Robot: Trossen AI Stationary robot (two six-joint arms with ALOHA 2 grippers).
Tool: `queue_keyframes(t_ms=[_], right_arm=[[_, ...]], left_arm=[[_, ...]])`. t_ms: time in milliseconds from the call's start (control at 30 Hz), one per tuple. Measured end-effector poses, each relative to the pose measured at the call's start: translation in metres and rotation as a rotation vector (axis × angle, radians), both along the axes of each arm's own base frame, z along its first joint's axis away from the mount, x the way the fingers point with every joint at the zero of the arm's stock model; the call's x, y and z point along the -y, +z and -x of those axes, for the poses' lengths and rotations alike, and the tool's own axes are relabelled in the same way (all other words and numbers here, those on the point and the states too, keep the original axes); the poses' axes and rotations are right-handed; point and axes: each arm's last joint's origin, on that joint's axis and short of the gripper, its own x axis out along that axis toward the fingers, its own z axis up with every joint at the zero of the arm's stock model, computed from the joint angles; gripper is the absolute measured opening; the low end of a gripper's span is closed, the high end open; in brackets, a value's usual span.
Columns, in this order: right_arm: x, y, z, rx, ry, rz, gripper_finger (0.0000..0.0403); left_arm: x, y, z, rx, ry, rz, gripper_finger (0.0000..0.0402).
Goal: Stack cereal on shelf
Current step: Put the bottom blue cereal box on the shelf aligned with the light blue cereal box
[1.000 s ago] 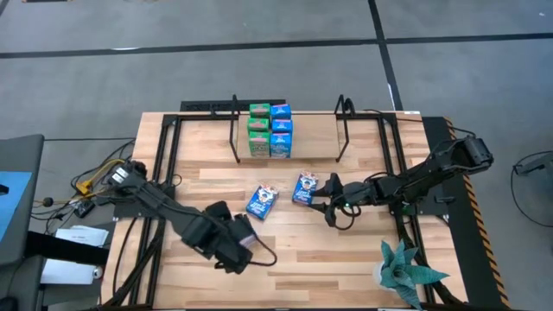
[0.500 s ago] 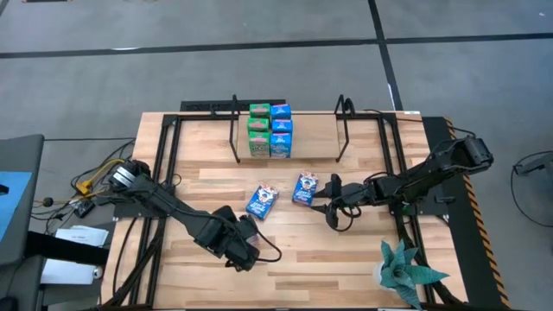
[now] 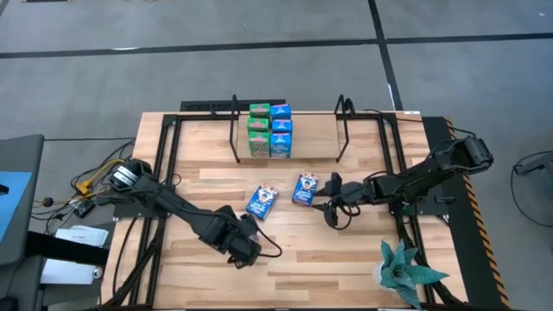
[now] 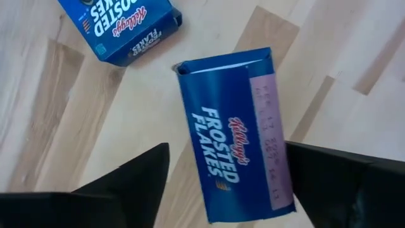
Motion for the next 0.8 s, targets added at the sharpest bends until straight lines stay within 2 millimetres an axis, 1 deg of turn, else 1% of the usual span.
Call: queue_keyframes(t_ms=[300, 467, 633, 800], right_arm=[[0.0082, 0.0001, -0.001, 0.001, -0.036, -0.001, 0.024], [0.0089, 0.0001, -0.0011, 0.001, -0.039, -0.001, 0.024], [0.0088, 0.0001, -0.0011, 0.001, -0.039, -0.001, 0.024], [0.0086, 0.0001, -0.0011, 0.001, -0.032, -0.006, 0.024]], left_arm=[[-0.0028, 0.0, -0.0011, -0.002, 0.009, -0.002, 0.0201], [-0.0026, 0.0, -0.0011, -0.002, 0.007, -0.003, 0.0161], [-0.0027, 0.0, -0.0011, -0.002, 0.006, -0.004, 0.0139], [-0.004, 0.0005, -0.0023, 0.003, 0.018, 0.001, 0.0133]])
